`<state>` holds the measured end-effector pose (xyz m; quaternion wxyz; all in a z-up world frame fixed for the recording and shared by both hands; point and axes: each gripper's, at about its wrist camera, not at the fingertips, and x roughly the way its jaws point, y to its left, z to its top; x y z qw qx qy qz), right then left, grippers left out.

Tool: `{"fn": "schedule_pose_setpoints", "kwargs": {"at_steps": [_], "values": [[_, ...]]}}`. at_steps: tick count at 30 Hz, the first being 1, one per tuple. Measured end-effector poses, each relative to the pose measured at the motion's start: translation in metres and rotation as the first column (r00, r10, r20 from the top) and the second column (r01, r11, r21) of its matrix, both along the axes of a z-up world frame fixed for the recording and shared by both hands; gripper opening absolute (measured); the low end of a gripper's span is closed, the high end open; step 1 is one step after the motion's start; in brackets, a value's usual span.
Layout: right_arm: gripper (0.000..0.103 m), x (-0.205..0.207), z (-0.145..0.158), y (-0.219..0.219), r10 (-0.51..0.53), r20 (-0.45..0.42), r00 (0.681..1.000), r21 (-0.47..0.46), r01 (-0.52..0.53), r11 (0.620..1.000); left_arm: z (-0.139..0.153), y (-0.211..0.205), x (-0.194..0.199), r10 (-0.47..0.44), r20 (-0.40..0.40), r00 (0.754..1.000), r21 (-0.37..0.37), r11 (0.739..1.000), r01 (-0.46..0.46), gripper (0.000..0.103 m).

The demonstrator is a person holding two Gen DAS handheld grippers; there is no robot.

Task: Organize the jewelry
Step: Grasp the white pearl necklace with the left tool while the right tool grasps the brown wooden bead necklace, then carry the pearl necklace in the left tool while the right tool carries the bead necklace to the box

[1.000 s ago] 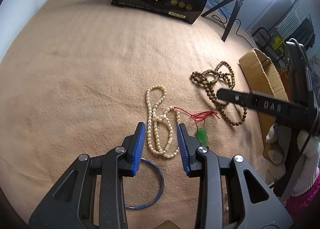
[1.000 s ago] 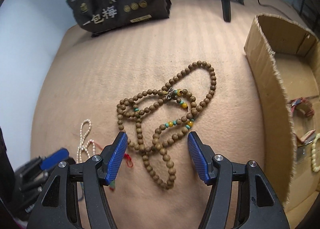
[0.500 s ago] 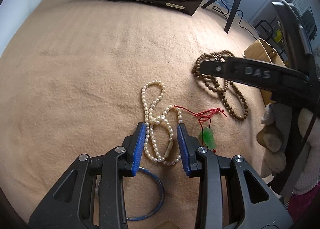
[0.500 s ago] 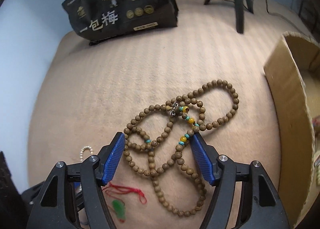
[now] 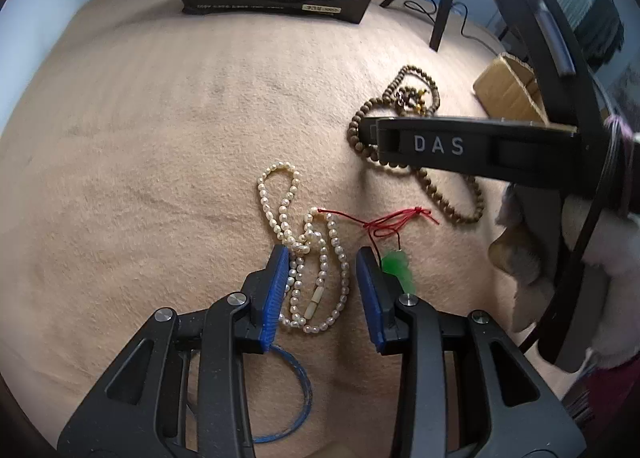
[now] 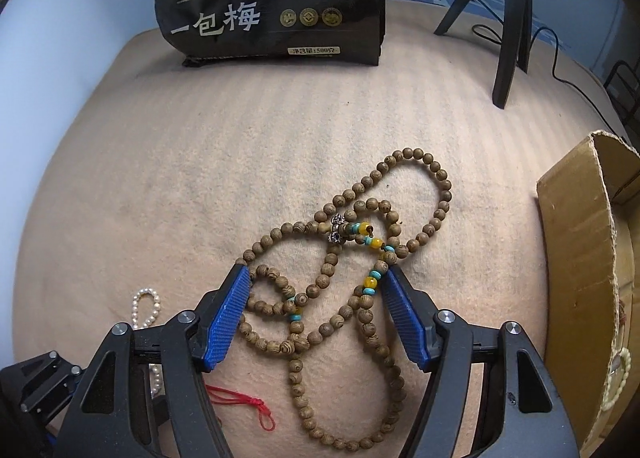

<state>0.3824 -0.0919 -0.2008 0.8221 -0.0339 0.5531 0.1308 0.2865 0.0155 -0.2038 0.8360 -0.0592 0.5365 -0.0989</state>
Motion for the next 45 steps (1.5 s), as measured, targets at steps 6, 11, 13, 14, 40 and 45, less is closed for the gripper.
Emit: {"fn": "schedule_pose_setpoints", "kwargs": {"at_steps": [6, 11, 13, 14, 40, 45], "values": [[0.064, -0.003, -0.002, 0.005, 0.029, 0.024, 0.999, -0.033, -0.028, 0.999, -0.008, -0.010, 0.002, -0.003, 0.019, 1.000, 0.078, 0.997, 0.001, 0.020], [0.010, -0.009, 0.000, 0.003, 0.071, 0.047, 0.996, -0.062, -0.068, 0.996, -0.010, 0.006, 0.004, 0.063, 0.019, 0.998, 0.029, 0.998, -0.064, 0.006], [0.009, -0.010, 0.001, 0.001, 0.068, 0.048, 0.997, -0.051, -0.066, 0.997, -0.008, 0.009, 0.002, 0.077, 0.027, 0.997, 0.022, 0.997, -0.078, 0.006], [0.009, -0.010, 0.001, -0.001, 0.066, 0.048, 0.997, -0.041, -0.064, 0.997, -0.005, 0.010, 0.001, 0.085, 0.034, 0.996, 0.018, 0.996, -0.086, 0.006], [0.005, -0.048, 0.135, -0.036, 0.019, 0.249, 0.968, 0.191, -0.069, 0.979, 0.109, 0.003, -0.043, 0.122, 0.295, 0.948, -0.183, 0.981, -0.070, 0.006], [0.005, -0.062, 0.170, -0.049, 0.001, 0.316, 0.949, 0.213, -0.072, 0.974, 0.124, -0.009, -0.048, 0.102, 0.317, 0.943, -0.195, 0.980, -0.041, 0.006]]}}
